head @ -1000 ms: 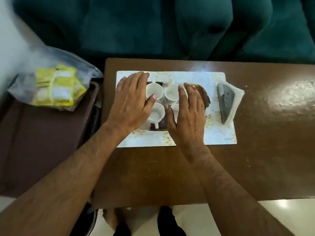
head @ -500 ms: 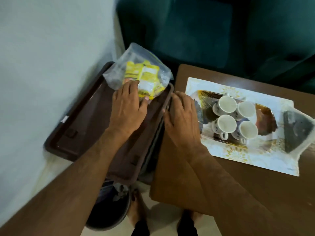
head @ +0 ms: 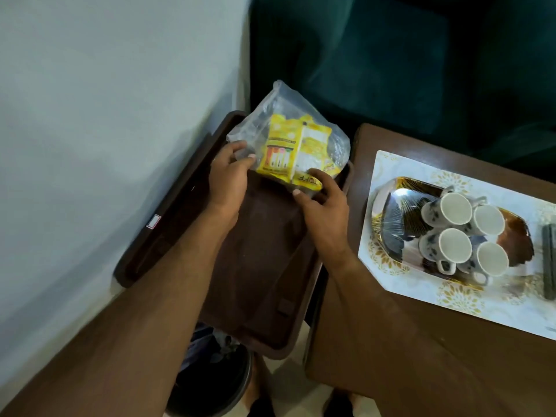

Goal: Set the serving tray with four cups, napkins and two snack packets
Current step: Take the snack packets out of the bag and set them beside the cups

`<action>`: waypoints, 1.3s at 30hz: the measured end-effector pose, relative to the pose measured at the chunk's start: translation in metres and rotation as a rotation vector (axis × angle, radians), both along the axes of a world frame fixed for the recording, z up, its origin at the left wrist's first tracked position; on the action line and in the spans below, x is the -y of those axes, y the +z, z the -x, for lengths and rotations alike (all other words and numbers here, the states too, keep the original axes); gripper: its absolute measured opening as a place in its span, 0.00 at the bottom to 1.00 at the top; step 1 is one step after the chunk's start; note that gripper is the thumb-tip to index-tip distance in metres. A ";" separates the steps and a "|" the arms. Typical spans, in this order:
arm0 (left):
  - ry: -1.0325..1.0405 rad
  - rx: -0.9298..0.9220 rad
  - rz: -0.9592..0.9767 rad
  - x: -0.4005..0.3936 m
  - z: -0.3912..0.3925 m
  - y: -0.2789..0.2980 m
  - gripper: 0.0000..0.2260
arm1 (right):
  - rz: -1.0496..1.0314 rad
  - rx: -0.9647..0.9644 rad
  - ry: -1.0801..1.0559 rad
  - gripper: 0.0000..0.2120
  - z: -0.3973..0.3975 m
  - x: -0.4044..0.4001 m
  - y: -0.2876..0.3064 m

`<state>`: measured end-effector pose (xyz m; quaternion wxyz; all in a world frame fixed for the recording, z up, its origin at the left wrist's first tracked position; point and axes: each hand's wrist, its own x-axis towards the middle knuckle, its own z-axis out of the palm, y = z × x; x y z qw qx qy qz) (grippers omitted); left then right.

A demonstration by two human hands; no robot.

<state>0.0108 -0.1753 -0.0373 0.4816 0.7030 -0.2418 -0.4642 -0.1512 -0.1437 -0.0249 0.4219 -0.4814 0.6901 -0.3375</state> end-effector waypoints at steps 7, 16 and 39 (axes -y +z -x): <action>-0.019 0.158 0.024 -0.001 -0.001 -0.019 0.08 | 0.056 -0.082 -0.179 0.14 -0.010 0.002 -0.016; 0.099 0.166 0.134 -0.035 -0.016 -0.025 0.14 | 0.204 -0.132 -0.133 0.13 -0.025 -0.032 -0.018; 0.219 0.208 0.310 -0.126 -0.014 0.051 0.14 | 0.481 -0.060 -0.149 0.10 -0.006 -0.092 0.039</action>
